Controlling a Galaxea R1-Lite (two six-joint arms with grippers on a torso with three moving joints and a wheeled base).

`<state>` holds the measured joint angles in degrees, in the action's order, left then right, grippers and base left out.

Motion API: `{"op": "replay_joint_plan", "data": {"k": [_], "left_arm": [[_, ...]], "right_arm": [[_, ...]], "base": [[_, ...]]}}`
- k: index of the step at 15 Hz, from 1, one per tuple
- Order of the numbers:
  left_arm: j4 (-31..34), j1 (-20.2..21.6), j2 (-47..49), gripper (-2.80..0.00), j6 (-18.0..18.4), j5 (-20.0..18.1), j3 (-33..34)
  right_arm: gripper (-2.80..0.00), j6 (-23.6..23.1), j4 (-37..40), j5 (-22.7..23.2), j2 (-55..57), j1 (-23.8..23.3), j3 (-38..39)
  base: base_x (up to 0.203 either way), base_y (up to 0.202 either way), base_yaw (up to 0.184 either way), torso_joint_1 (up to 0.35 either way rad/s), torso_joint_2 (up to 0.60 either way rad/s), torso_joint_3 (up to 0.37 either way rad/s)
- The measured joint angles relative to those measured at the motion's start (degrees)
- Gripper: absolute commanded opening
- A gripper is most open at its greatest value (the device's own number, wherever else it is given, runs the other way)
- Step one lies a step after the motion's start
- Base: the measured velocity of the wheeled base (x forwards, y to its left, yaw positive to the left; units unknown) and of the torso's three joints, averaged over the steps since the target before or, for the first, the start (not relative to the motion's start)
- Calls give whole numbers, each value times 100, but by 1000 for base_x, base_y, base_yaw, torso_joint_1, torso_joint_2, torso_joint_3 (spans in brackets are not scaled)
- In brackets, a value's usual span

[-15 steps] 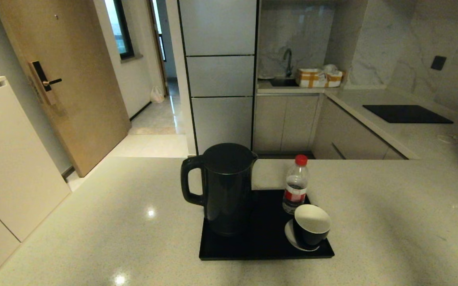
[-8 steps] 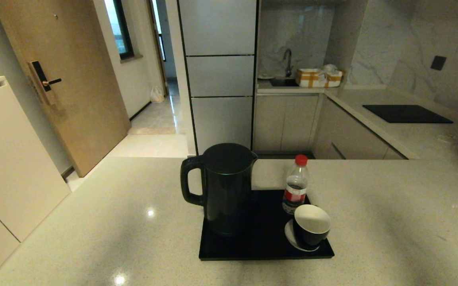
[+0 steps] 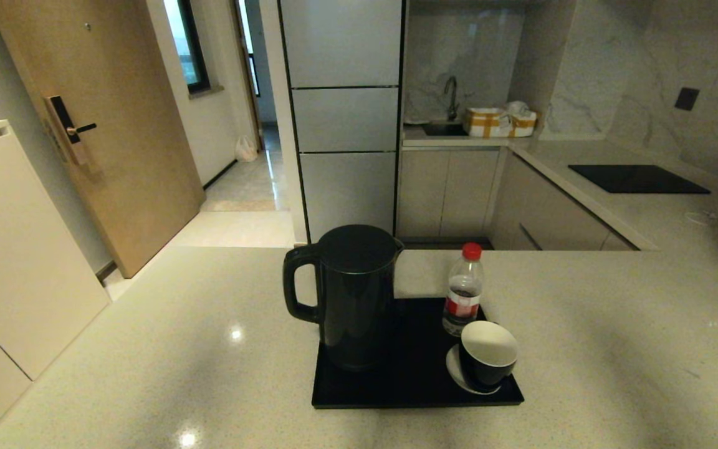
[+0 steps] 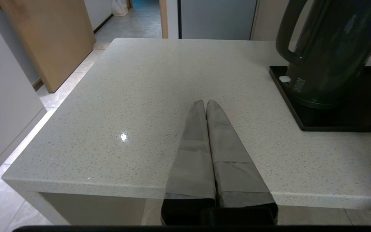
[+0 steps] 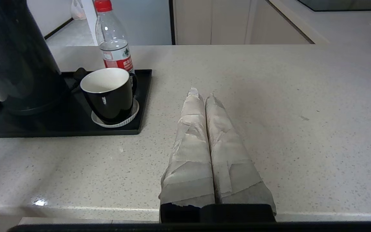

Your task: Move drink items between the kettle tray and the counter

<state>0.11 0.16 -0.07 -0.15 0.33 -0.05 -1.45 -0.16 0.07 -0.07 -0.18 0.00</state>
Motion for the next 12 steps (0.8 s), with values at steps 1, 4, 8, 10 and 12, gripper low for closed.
{"op": "replay_joint_plan", "data": {"k": [1, 4, 8, 10, 12], "left_arm": [[-1, 0, 0, -280, 5, -2, 0], [-1, -5, 0, -280, 0, -2, 5], [-1, 0, 0, -280, 4, -2, 5], [-1, 0, 0, -280, 5, -2, 5], [-1, -5, 0, -280, -1, -2, 5]], "right_arm": [[-280, -3, 1, 0, 0, 0, 0], [-280, 9, 2, -7, 0, 0, 0], [-280, 109, 5, -7, 0, 0, 0], [-280, 176, 5, -26, 2, 0, -2], [-280, 181, -15, -26, 2, 0, -7]], "base": [[0, 0, 0, 0, 0, 0], [0, 0, 0, 0, 0, 0], [0, 0, 0, 0, 0, 0], [0, 0, 0, 0, 0, 0], [0, 0, 0, 0, 0, 0]]}}
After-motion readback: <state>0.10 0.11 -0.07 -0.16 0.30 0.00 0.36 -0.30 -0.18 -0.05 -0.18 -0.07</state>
